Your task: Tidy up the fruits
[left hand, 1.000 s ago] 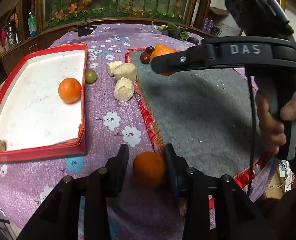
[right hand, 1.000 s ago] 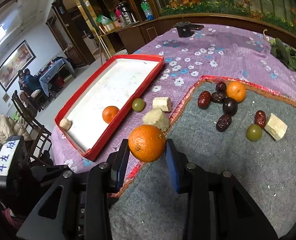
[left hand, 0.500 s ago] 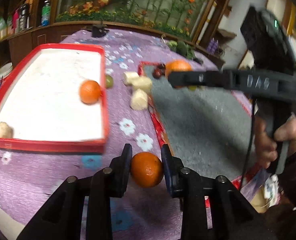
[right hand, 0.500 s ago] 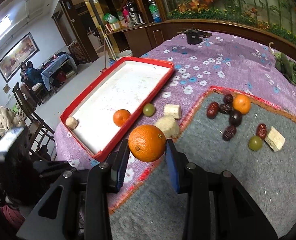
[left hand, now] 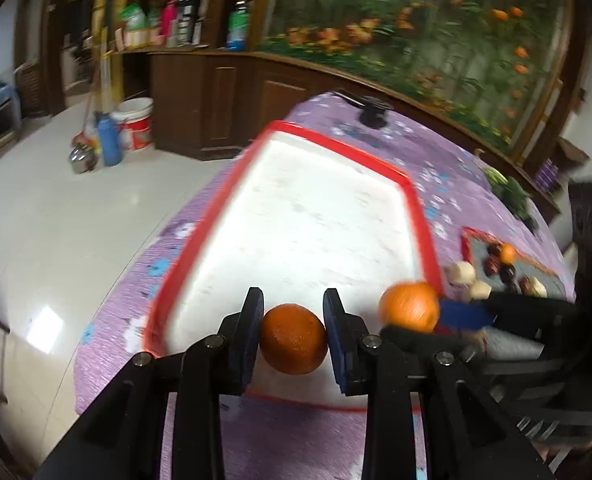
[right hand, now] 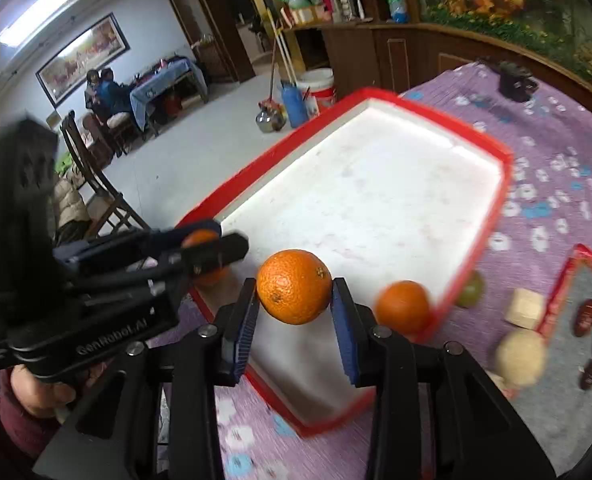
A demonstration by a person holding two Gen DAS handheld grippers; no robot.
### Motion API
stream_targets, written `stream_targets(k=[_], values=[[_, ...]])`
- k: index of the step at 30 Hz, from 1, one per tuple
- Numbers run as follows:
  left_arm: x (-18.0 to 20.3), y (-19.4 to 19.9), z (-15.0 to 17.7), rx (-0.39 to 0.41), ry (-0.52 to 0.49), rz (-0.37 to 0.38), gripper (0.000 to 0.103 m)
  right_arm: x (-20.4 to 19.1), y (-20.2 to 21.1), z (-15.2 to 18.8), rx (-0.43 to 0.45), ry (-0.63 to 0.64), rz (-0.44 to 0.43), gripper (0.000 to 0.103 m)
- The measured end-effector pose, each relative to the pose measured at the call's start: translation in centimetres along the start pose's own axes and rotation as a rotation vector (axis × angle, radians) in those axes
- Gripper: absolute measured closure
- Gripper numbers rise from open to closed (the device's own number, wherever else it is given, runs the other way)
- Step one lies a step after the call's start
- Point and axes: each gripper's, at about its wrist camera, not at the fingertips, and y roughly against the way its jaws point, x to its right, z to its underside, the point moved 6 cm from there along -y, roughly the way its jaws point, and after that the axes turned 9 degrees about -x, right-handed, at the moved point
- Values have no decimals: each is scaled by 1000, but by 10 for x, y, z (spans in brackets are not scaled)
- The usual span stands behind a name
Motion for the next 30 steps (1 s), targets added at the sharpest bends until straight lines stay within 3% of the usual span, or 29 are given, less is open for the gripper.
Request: stream_targets(k=[2,4,10,17,21,25,30], values=[[-5,0,-1,-6,25,3,66,-4,-11,-1,-18,7,5,64],[-5,3,-2,9,38,22,45,-5,-14,-1,-26,10,10,63],[8,17,-4,61,19,-5,31,10,9,4,33,-31,4,54],[20,34,-3,93,29,13,28,57,65,29,129,-135,41,54],[25,32,3,97,56,28,24,107,95,52,158,-215,133,54],[34,22,8,74,59,60,24,139,93,65,121,-263,167,54],[41,15,10,69,7,43,24,133,68,54,85,-211,166,54]])
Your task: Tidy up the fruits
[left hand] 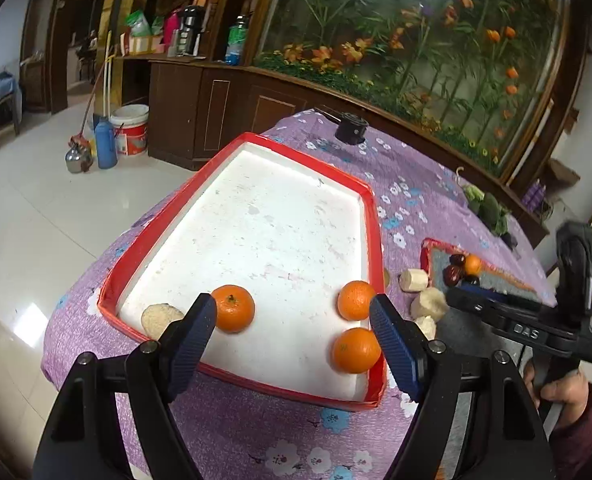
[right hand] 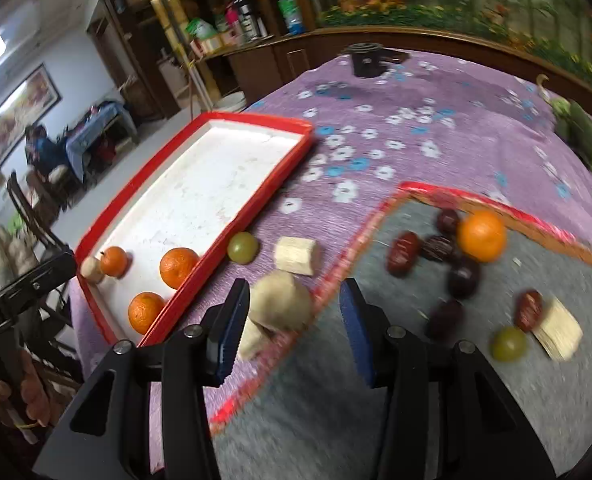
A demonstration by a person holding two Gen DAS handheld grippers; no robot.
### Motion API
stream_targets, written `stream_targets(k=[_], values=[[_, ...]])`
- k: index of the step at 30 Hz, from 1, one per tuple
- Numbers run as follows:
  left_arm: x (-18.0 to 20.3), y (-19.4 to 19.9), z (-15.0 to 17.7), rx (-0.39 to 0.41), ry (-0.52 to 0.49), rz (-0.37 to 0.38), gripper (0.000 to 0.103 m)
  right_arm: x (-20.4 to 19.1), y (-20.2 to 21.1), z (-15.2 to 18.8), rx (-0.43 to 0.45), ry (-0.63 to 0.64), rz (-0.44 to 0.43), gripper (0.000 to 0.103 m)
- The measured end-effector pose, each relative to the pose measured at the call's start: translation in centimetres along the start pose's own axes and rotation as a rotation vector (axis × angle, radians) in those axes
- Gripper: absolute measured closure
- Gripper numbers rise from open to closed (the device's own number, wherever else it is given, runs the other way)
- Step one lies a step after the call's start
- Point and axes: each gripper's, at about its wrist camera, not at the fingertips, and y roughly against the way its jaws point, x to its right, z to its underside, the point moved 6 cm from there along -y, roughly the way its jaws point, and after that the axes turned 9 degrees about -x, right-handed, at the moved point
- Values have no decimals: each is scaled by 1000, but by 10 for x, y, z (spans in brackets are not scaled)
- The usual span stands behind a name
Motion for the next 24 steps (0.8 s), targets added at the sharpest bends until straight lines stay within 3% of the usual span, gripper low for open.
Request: stream_targets(k=[6,10,13,15,20,24], values=[[-4,-3,2,-8,-1,16,24,-14,-33,-24,-42,65,53,54],[-1,-5,4,-14,-23,17,24,-16,-48,-30,-89,100,148,54],[0,-4,6,-13,-33,22,24,-11,-51,-27,-94,88,165,65],[0,-4,7,-16,-34,22,24,-6,-47,-27,-82,40,111,72],[9,6,9,-6,-64,17,24,-4,-26,-23,-22,-10,51,72],[35,9,12,-17,-133,62,24,5,12,-6,48,-45,24,72]])
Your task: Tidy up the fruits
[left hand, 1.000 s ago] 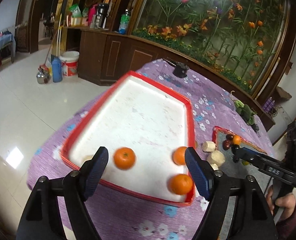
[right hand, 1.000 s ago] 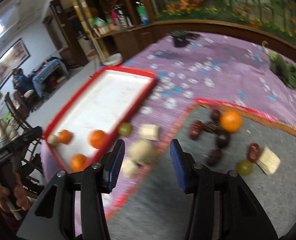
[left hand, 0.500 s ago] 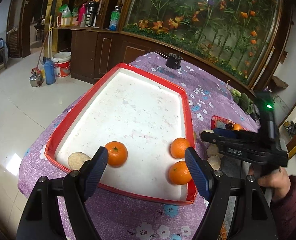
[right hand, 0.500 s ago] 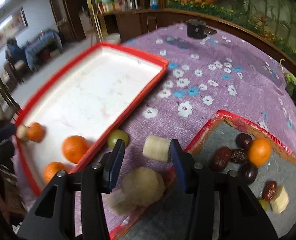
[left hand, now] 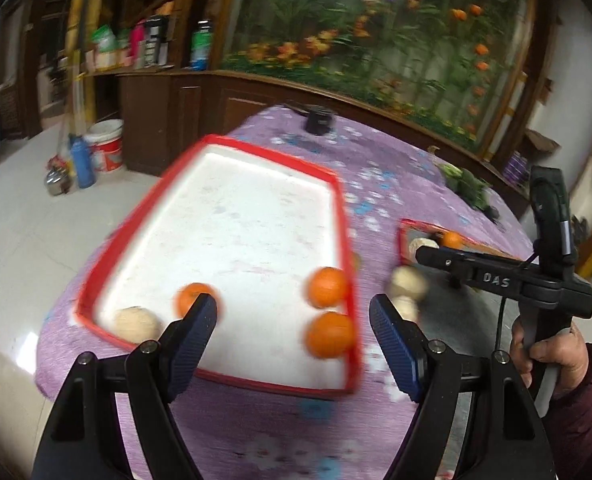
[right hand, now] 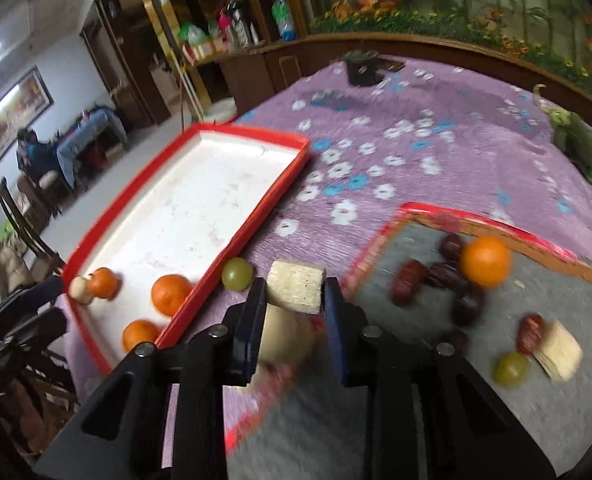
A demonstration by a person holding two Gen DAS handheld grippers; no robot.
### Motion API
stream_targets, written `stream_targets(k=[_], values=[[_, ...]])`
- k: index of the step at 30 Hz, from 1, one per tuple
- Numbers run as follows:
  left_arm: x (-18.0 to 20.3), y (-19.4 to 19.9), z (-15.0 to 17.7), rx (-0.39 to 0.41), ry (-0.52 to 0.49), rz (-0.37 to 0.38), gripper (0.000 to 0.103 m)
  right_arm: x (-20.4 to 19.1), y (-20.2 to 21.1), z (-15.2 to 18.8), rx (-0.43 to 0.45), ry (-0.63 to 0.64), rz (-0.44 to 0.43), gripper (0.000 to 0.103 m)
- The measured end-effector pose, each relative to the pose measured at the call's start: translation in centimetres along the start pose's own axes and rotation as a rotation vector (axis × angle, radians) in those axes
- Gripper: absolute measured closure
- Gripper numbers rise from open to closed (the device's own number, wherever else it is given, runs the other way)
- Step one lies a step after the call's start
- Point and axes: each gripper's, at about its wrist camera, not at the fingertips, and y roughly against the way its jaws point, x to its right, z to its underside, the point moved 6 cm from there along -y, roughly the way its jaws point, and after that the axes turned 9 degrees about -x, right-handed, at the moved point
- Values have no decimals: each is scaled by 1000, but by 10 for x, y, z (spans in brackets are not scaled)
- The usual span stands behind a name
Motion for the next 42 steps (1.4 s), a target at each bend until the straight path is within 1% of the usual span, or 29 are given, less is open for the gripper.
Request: stream_targets(k=[3,5,6,8,9,10,12,16,19,21,22,23,25,28,31,33,34,36,39,42], values=[[34,-12,2,-47,-74,85,25,17,22,18,29,-43,-12,72],[52,-22,4,-78,-121,100,25,31,29,31,33,-76,-17,72],[61,-30,3,-95,-150,87,26,36,30,35,33,-87,-18,72],[74,-48,3,-131,-198,45,33,47,31,45,31,-114,-28,72],[77,-55,3,-149,-211,39,38,52,31,46,30,-124,-33,72],[79,-62,2,-167,-218,31,40,55,30,48,29,-134,-38,72],[83,-75,-2,-189,-225,20,41,61,28,50,28,-146,-55,72],[98,-90,-13,-192,-265,12,39,64,26,53,34,-153,-81,72],[106,-106,-17,-217,-301,-26,39,63,25,53,34,-149,-90,72],[109,-116,-16,-237,-313,-35,40,63,25,54,34,-145,-95,72],[108,-120,-15,-249,-315,-39,52,62,25,54,34,-143,-94,72],[108,-122,-13,-257,-310,-34,66,61,26,54,34,-140,-91,72],[106,-119,-13,-244,-292,-19,67,59,27,53,32,-134,-88,72],[98,-102,-13,-217,-236,28,67,54,28,52,29,-122,-82,72],[82,-78,-19,-162,-166,46,67,40,28,46,24,-95,-86,72],[61,-58,-24,-124,-100,44,67,27,26,41,20,-70,-95,72],[49,-51,-26,-109,-76,30,67,19,24,38,15,-56,-102,72],[20,-37,-28,-80,-30,-41,67,-4,17,30,2,-19,-126,72],[-25,-28,-27,-59,44,-134,67,-37,3,21,-20,35,-152,72],[-58,-27,-26,-61,108,-187,67,-72,-15,9,-43,100,-165,72]])
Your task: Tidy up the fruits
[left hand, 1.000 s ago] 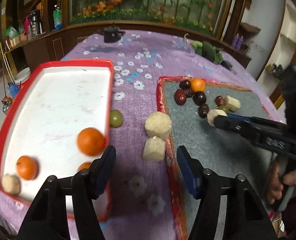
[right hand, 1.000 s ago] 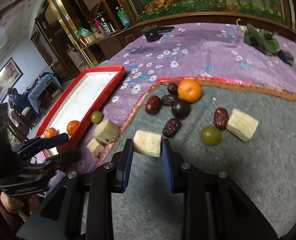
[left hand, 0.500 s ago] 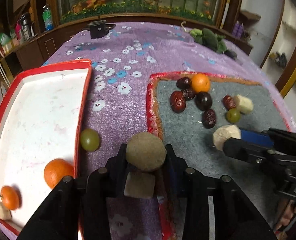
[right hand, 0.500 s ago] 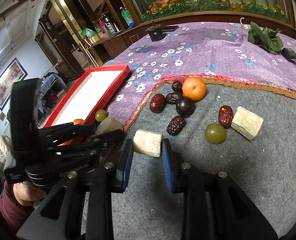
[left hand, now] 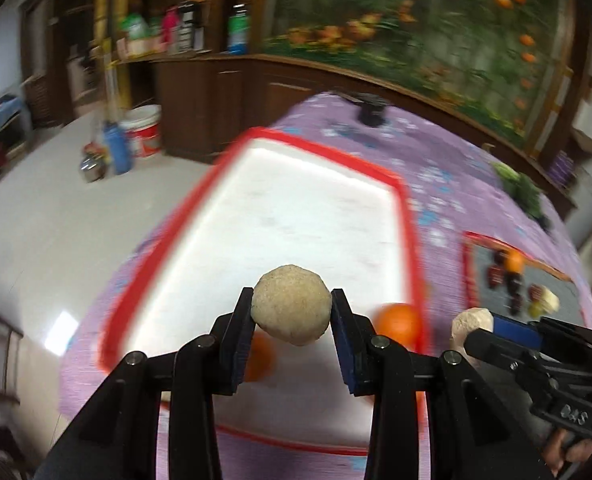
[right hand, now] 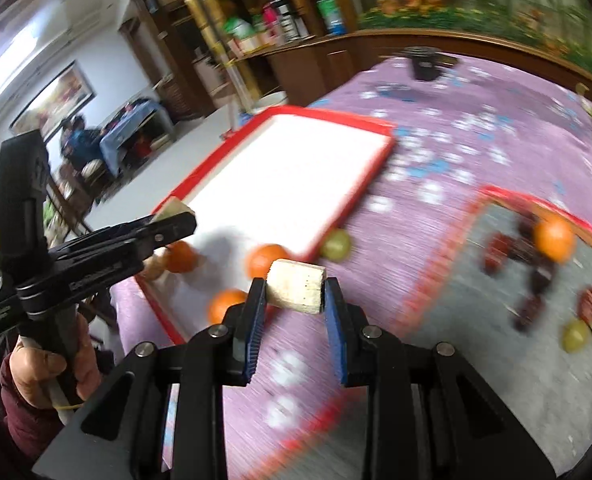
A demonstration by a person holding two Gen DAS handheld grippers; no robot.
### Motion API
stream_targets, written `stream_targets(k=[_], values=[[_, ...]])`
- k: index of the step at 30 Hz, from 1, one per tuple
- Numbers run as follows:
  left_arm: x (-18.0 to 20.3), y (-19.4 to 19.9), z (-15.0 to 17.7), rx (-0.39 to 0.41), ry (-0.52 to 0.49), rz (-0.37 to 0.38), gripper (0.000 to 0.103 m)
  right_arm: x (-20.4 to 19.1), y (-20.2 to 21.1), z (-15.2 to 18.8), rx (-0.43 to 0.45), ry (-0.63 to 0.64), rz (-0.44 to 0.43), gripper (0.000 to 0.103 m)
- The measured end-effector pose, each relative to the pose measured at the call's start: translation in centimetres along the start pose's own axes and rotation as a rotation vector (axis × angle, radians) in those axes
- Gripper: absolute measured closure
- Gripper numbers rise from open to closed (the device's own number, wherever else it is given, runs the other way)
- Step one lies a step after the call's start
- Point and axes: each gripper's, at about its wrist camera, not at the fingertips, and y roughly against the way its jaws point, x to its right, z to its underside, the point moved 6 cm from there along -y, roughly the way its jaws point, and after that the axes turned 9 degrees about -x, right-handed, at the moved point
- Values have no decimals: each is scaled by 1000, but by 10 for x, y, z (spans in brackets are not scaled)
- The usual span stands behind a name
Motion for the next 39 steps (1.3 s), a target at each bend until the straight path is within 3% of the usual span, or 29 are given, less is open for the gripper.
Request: stream_targets(k=[5,7,9,14,19,29,32,35,39], values=[[-22,-11,0,-29,59,-7,64,-36,-36,-26,-46,65,-18,70],[-22,-11,-1,-31,74,25,45,-40,-40,-32,-55,75,-13,64],[-24,-4,0,-4,72,47,34,-37,-32,-35,-25,65,-21,62],[-27,6,-3,47,51,38,33,5,-9,-29,15,19,39,62],[-26,8,3,58,42,57,33,38,-21,-19,-39,16,111,62],[-10,6,3,52,3,89,33,35,-59,-23,-109,225,170,62],[-1,7,3,61,-21,102,33,36,-63,-28,-105,238,159,62],[10,5,5,55,-53,107,33,33,-64,-27,-99,251,127,75],[18,5,6,43,-67,110,33,36,-60,-26,-95,202,75,75]])
